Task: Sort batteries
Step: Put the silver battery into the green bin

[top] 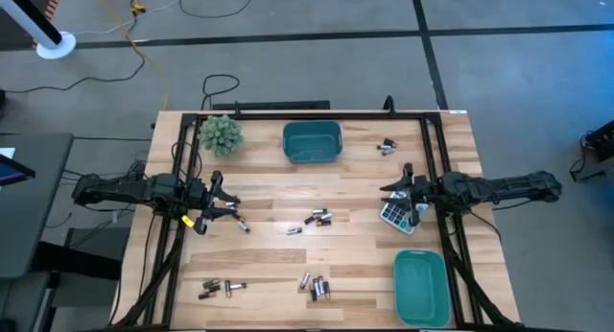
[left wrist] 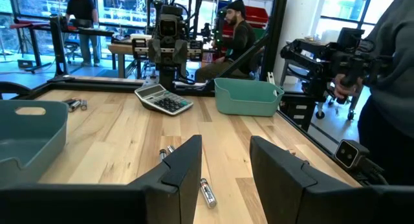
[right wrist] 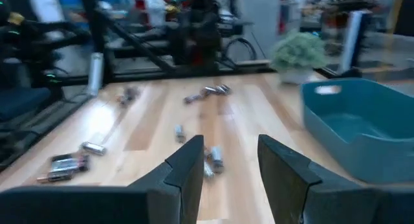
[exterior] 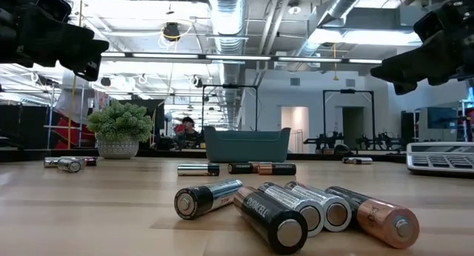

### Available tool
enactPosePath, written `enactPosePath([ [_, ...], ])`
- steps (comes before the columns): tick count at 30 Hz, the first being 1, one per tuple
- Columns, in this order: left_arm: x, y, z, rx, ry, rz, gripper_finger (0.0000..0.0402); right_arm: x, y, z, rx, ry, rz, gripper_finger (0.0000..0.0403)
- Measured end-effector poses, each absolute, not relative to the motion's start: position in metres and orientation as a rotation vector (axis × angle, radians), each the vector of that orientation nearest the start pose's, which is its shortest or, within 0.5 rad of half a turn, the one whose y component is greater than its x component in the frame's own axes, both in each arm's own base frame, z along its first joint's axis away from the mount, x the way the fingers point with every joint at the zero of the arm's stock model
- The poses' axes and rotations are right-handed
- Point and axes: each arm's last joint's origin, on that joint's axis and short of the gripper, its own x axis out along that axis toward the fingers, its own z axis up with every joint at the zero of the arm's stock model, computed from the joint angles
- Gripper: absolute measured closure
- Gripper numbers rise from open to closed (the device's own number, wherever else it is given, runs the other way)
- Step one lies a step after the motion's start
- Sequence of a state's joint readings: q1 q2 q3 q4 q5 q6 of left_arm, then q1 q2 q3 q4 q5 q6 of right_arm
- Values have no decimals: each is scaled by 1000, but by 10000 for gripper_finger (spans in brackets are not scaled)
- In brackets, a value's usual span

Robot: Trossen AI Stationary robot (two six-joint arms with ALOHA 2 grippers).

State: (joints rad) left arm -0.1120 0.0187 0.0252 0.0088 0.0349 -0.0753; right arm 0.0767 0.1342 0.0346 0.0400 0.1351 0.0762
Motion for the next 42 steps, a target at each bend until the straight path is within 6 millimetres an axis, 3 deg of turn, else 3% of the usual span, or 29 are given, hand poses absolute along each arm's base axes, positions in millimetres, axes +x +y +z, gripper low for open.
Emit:
enactPosePath([
  [5,97,-12,172,-76,-10,-148,274,106,-5,207,161,32,-241,241],
  [12,97,-12,171,-76,-10,-148,274,134,-24,259,215,236,-409,241],
  [18,97,-12,172,-76,-10,-148,274,167,-60,291,477,453,-685,241],
  [24,97,-12,171,-76,-10,-147,274,188,-101,311,666,570,-926,241],
  [31,97,-12,171,-76,-10,-148,274,188,-144,308,962,785,-1103,241],
  [42,97,-12,172,-76,-10,-147,274,190,-191,260,1217,1077,-1129,241],
])
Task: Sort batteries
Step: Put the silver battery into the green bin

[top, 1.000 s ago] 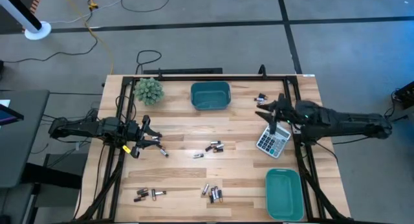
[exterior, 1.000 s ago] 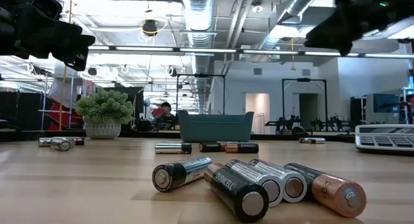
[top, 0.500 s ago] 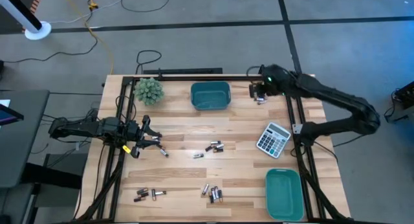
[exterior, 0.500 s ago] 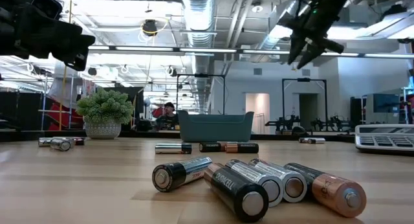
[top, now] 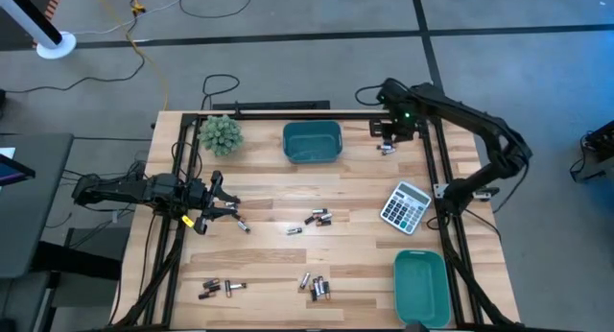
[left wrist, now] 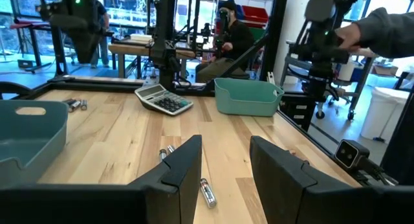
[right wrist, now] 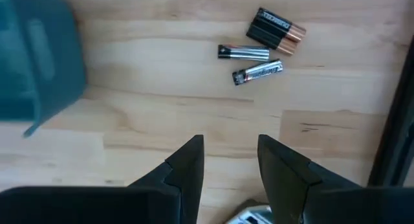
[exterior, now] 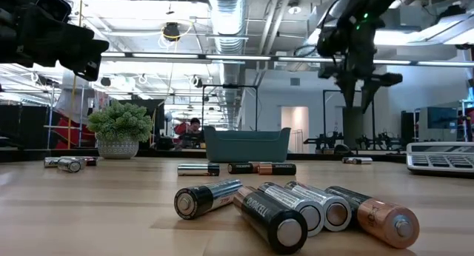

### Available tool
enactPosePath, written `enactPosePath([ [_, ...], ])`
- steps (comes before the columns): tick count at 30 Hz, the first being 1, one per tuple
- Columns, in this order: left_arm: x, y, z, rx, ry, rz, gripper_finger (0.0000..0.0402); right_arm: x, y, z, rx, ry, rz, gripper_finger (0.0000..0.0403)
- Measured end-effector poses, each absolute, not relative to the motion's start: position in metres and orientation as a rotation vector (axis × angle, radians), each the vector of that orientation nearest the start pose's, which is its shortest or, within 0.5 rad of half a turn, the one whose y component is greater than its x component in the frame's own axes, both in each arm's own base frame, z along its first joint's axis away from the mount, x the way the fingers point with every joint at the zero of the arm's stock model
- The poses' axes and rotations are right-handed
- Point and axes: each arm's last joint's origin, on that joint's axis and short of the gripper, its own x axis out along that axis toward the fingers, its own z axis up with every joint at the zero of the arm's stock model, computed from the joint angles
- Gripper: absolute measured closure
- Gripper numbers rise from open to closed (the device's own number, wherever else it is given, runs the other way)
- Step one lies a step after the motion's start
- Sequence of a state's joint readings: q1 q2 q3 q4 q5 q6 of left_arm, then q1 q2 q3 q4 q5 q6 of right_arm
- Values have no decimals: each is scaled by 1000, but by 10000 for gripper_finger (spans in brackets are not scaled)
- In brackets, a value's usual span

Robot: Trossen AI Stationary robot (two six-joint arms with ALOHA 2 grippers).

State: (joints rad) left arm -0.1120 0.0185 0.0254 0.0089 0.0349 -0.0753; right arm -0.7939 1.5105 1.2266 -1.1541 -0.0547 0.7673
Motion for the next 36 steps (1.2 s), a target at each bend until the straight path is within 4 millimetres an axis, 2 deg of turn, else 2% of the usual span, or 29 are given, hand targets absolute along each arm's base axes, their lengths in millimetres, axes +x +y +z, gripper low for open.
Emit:
enactPosePath([
  [4,97,-12,172,-76,-10,-148,274,195,-197,245,1210,1137,-1123,241],
  [8,97,-12,172,-76,-10,-147,274,192,-201,223,1236,1198,-1144,242],
  [14,97,-12,171,-76,-10,-147,274,179,-203,195,1275,1137,-1185,256],
  [20,97,-12,172,-76,-10,-147,274,171,-208,186,1346,1001,-1255,270],
  [36,97,-12,171,-76,-10,-148,274,159,-216,184,1482,916,-1383,269],
])
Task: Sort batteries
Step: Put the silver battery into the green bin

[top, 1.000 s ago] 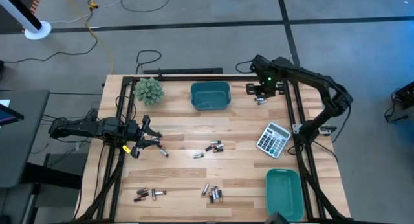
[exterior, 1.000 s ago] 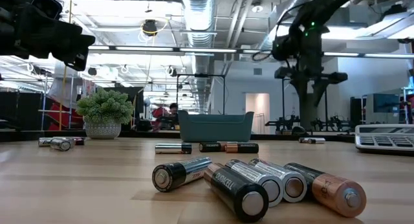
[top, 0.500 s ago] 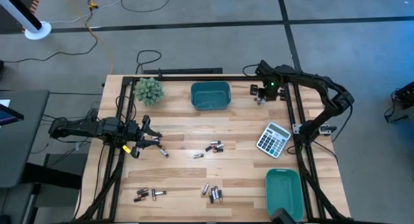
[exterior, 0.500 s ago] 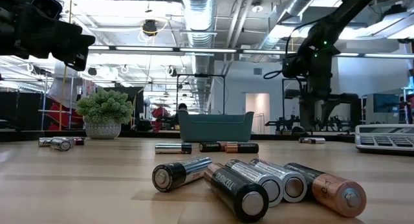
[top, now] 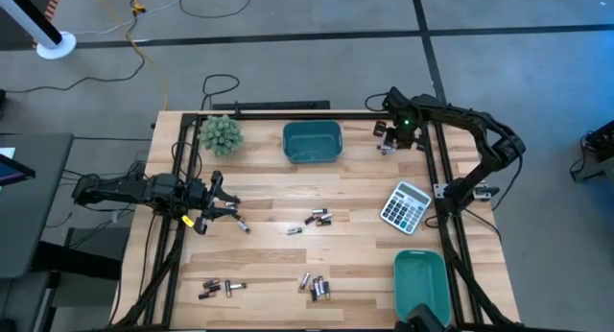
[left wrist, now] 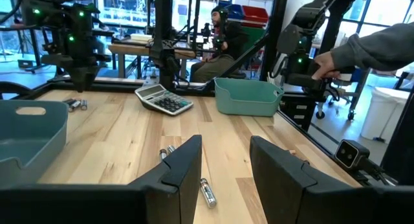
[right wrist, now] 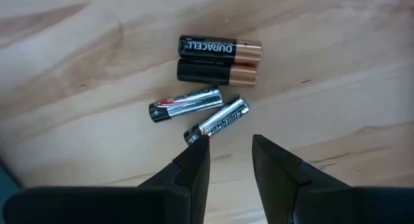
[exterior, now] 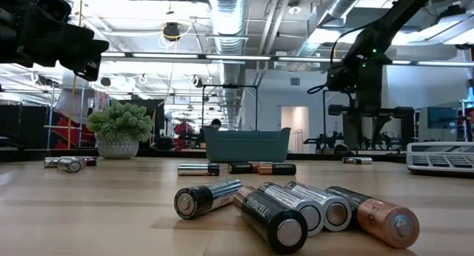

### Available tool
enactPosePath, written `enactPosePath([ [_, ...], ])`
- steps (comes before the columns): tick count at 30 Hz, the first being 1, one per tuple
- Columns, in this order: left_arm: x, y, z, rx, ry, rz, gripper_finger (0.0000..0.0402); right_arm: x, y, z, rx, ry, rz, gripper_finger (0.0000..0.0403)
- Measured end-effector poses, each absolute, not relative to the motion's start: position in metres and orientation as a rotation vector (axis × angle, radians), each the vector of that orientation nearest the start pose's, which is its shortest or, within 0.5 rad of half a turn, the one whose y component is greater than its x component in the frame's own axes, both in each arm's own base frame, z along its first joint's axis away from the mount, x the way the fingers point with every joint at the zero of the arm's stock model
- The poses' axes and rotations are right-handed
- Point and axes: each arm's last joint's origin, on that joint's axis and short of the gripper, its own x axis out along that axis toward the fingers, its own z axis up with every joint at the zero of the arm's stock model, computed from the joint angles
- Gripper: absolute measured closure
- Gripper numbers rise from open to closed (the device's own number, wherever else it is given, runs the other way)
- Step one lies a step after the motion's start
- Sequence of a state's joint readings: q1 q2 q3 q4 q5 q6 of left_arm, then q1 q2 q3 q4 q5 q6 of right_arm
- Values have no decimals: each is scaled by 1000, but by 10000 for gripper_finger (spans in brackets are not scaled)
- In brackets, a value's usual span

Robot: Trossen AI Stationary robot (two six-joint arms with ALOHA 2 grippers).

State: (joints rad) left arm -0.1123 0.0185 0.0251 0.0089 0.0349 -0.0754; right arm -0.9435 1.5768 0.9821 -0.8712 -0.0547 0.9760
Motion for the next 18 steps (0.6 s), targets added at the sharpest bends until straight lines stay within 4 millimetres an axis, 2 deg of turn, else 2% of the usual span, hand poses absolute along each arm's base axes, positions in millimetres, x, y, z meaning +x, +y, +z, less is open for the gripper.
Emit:
enactPosePath([
  [8,97,-12,171,-76,-10,-147,274,174,-205,184,1445,926,-1402,269],
  [11,97,-12,171,-76,-10,-148,274,175,-210,182,1443,869,-1418,269],
  [15,97,-12,172,-76,-10,-148,274,172,-215,170,1487,922,-1437,269],
  [18,97,-12,171,-76,-10,-148,274,178,-213,166,1497,933,-1395,269],
])
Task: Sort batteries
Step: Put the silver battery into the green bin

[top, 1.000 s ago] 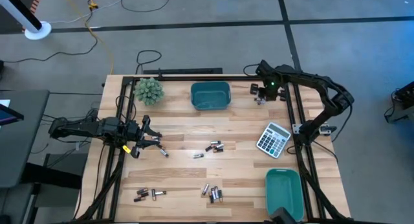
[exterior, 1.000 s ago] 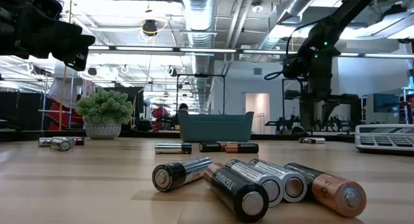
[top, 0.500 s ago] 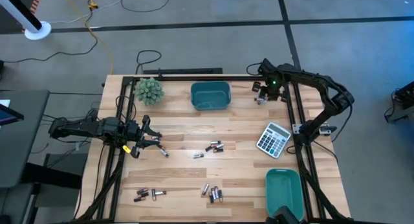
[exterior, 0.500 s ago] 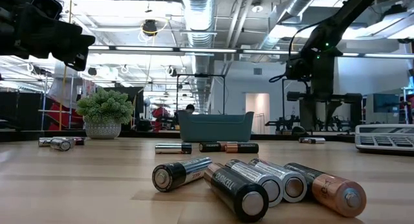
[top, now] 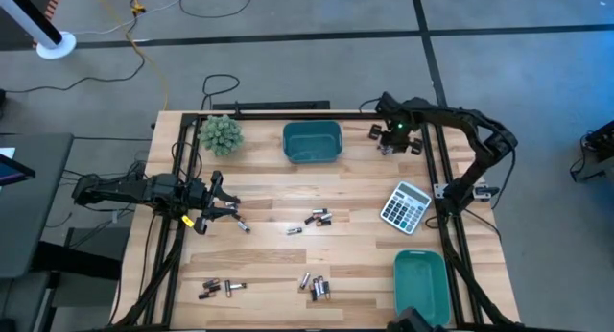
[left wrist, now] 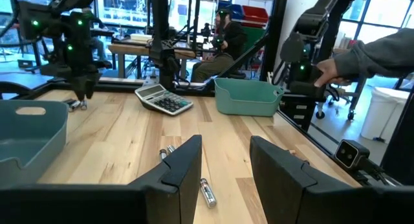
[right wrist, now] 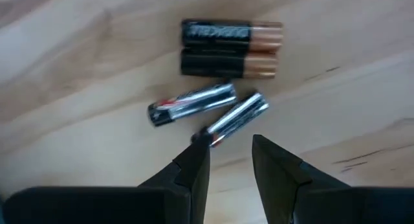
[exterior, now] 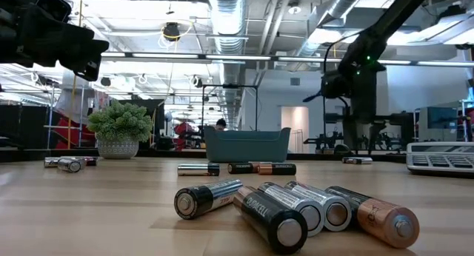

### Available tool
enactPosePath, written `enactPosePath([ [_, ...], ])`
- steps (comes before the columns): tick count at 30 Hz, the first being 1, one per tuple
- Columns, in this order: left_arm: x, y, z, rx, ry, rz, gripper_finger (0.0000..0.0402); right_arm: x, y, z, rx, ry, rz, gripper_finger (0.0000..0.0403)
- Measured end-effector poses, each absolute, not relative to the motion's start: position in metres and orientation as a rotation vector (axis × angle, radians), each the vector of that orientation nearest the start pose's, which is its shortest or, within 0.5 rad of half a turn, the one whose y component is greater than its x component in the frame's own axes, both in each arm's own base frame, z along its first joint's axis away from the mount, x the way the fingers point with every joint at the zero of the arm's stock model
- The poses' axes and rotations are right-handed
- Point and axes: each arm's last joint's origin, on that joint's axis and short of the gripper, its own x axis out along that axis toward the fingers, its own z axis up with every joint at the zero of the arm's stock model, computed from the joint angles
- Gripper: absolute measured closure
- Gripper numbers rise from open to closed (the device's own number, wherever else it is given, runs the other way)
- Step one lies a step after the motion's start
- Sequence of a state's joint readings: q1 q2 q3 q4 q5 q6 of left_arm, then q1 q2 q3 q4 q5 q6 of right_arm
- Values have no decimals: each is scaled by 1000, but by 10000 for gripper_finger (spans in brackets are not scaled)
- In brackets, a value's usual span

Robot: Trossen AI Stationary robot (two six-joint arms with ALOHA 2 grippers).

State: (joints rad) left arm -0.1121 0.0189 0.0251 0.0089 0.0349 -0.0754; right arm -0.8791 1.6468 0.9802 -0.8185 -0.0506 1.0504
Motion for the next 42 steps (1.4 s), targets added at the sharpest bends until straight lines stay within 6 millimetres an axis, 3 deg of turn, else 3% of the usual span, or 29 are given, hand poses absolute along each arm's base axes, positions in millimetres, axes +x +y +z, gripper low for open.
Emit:
enactPosePath([
  [5,97,-12,171,-76,-9,-148,274,189,-213,164,1476,883,-1381,269],
  [18,97,-12,171,-76,-10,-148,274,180,-213,163,1504,924,-1414,269],
  [29,97,-12,171,-76,-9,-148,274,169,-204,145,1519,993,-1440,269],
  [42,97,-12,172,-76,-10,-134,274,176,-192,154,1489,1029,-1360,269],
])
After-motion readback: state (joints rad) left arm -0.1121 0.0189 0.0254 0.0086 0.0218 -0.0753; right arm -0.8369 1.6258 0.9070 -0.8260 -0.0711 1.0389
